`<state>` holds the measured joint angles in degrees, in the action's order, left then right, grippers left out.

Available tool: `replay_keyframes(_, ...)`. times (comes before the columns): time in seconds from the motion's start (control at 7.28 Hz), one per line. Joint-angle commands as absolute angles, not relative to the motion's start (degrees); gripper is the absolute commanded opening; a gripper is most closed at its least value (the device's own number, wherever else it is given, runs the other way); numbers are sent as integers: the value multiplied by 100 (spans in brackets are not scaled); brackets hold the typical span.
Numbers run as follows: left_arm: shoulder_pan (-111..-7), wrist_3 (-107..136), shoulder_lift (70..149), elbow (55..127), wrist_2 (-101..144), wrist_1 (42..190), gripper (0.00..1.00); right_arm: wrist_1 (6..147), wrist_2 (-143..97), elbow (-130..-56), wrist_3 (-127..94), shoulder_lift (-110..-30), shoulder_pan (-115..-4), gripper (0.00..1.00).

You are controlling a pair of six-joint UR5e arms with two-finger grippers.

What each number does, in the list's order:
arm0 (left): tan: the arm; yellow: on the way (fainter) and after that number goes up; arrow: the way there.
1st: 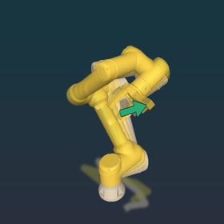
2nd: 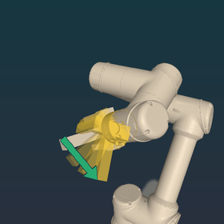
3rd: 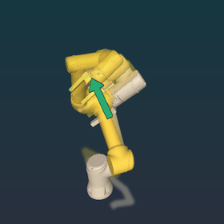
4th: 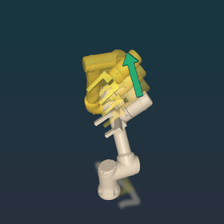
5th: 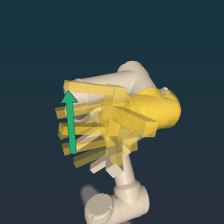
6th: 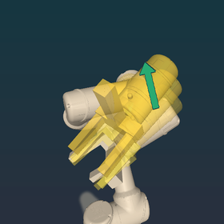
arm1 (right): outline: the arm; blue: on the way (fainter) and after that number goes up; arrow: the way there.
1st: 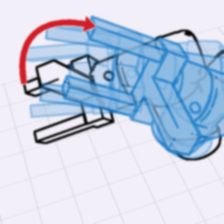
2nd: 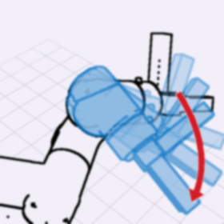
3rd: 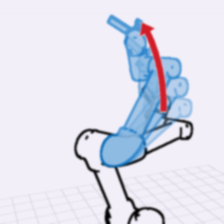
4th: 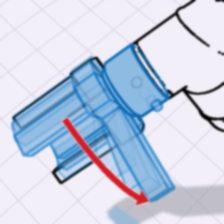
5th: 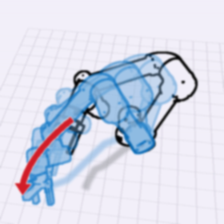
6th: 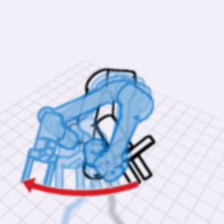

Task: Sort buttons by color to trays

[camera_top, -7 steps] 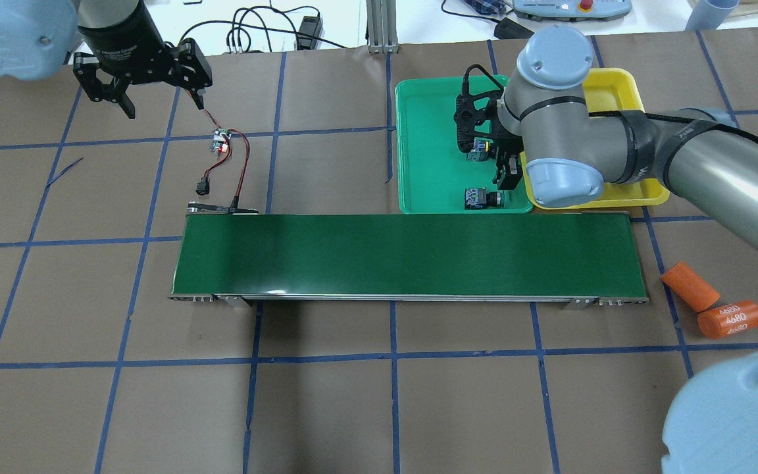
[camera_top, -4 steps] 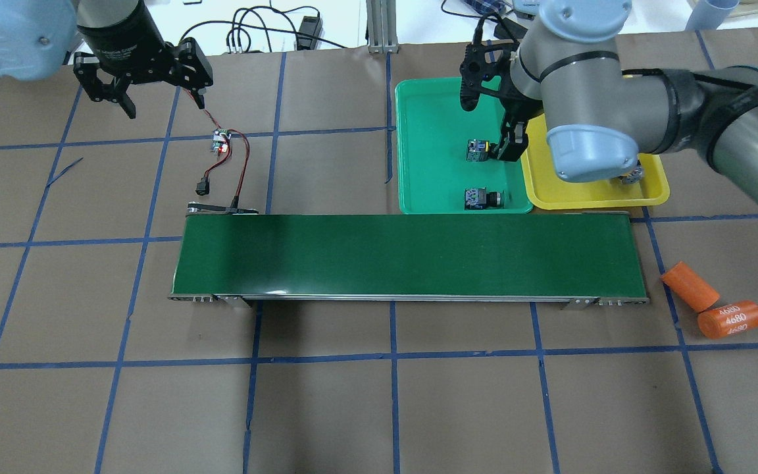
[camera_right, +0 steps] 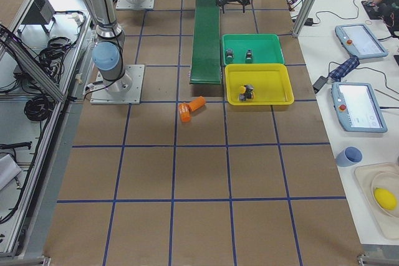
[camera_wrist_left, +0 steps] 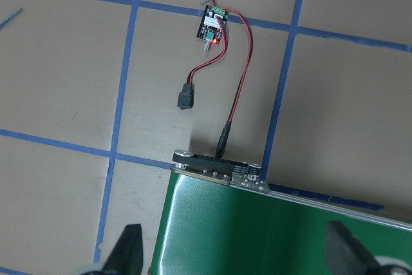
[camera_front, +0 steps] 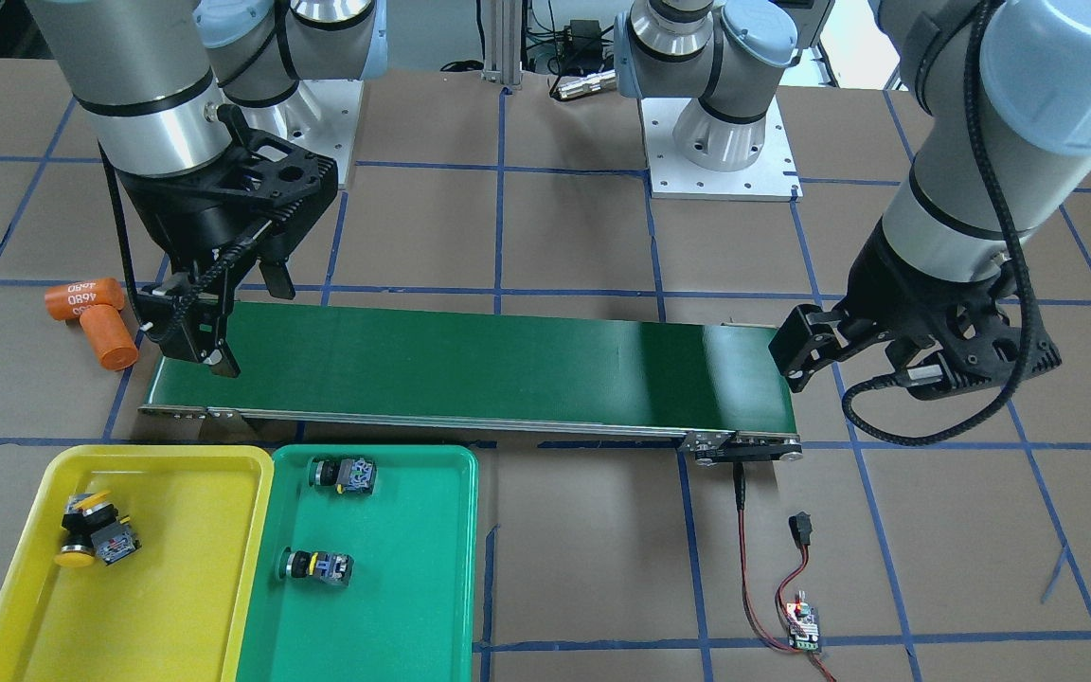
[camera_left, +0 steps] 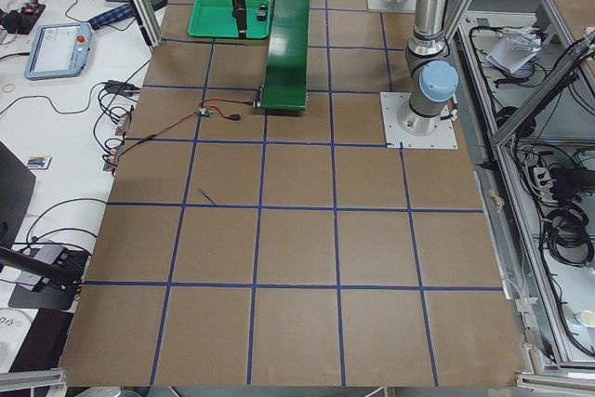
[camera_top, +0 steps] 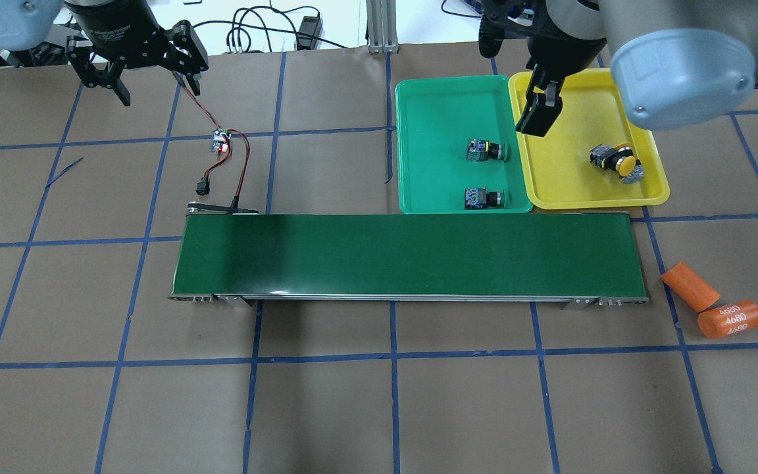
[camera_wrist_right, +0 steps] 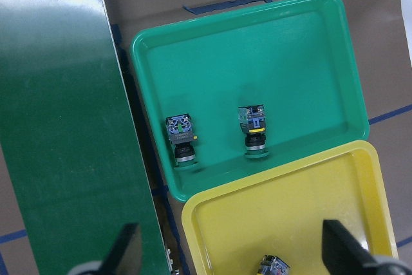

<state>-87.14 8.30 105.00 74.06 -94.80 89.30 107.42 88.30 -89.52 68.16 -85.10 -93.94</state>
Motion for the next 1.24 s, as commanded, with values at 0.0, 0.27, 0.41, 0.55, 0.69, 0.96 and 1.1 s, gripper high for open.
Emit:
replay_keyframes(0.0, -8728, 826, 10529, 7347, -9518, 9018, 100, 10354, 8877, -8974, 4384, -8631, -9387, 100)
replay_keyframes(0.27, -8728, 817, 10538, 7313, -9519, 9009, 100, 9996, 8903, -9018, 2555, -8683, -9396, 100)
replay_keyframes(0.41, -8728, 817, 10529, 7356, -9545, 9009, 100, 9654, 8912, -8991, 1949, -8710, -9396, 100)
replay_keyframes(0.55, -8728, 817, 10521, 7356, -9554, 9009, 100, 9581, 8912, -8983, 968, -8710, -9396, 100)
replay_keyframes(0.69, -8728, 791, 10529, 7356, -9545, 9009, 100, 9476, 8912, -8965, 201, -8719, -9396, 100)
replay_keyframes(0.96, -8728, 782, 10529, 7313, -9554, 8974, 100, 9334, 8912, -8974, -507, -8789, -9396, 100)
replay_keyframes(1.1, -8728, 774, 10538, 7321, -9554, 9008, 100, 9343, 8895, -8982, -510, -8789, -9396, 100)
